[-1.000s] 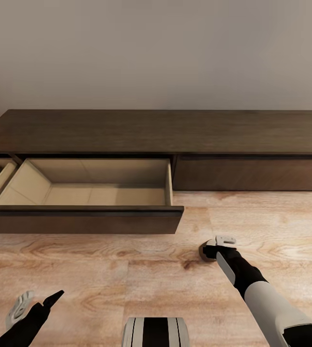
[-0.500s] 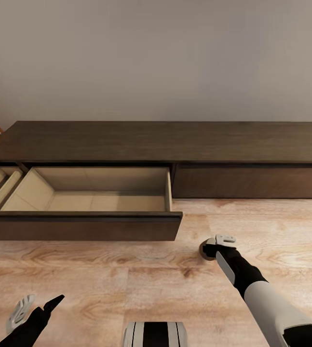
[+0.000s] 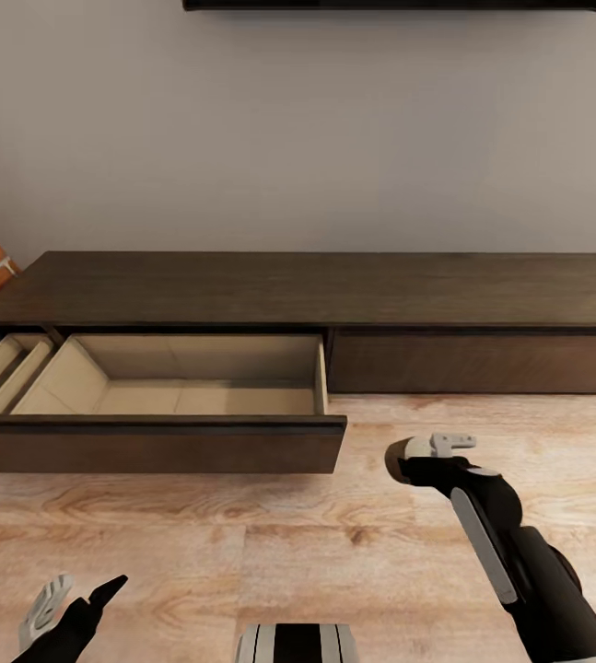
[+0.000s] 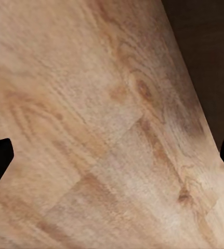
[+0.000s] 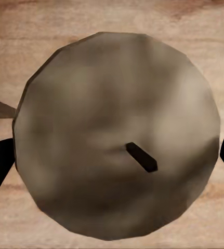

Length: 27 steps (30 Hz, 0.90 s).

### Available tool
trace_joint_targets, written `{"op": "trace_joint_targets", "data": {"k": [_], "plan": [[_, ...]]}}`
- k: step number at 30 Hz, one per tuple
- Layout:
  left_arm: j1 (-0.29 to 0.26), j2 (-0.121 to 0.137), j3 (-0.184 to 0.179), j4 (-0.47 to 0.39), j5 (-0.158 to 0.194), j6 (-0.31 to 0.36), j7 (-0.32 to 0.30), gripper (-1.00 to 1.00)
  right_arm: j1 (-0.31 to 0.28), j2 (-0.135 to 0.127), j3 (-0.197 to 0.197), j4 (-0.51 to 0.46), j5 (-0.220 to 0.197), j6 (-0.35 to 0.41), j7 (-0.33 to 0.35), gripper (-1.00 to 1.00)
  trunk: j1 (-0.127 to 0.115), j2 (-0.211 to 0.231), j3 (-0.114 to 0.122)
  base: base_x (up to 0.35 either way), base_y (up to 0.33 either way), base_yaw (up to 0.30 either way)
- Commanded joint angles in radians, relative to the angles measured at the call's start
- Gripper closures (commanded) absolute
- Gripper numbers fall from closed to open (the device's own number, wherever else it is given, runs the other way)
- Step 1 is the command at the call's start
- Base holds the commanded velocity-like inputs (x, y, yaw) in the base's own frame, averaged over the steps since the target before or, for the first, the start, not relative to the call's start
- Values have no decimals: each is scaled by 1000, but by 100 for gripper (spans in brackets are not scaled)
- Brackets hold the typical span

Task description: Place each of the two pumpkins and all three candles from the living room inside a cabinet in the living room (use any cabinet), then make sure every cabinet is closed, and position the cauldron so it is next to a table in the living room.

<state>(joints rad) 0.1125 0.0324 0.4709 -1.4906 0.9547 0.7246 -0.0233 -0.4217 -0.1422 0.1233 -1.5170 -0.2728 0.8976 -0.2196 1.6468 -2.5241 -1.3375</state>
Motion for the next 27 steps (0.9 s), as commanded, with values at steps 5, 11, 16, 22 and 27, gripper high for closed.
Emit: {"op": "trace_joint_targets", "data": {"k": [5,11,16,22,27], "plan": [[6,0,-3,1,-10,1,-4,-100,32,-7,-26,-73,-11,39,-10,100,-2,1,19,0,0,0],[28,1,-9,-12,-29,-1,-5,-100,41,-7,-127,-94,-12,28,3,100,-5,2,42,0,0,0],[32,1,-18,-14,-32,-2,-4,-100,29,-9,-152,-98,-12,-24,12,100,-7,4,61,0,0,0],[33,1,-57,-11,-46,-2,-1,-100,15,-11,-200,-99,-13,-110,207,100,-10,5,85,0,0,0],[33,3,-64,-7,-48,-25,-2,-100,14,-23,-250,-99,-13,-130,282,100,-12,6,104,0,0,0]]}}
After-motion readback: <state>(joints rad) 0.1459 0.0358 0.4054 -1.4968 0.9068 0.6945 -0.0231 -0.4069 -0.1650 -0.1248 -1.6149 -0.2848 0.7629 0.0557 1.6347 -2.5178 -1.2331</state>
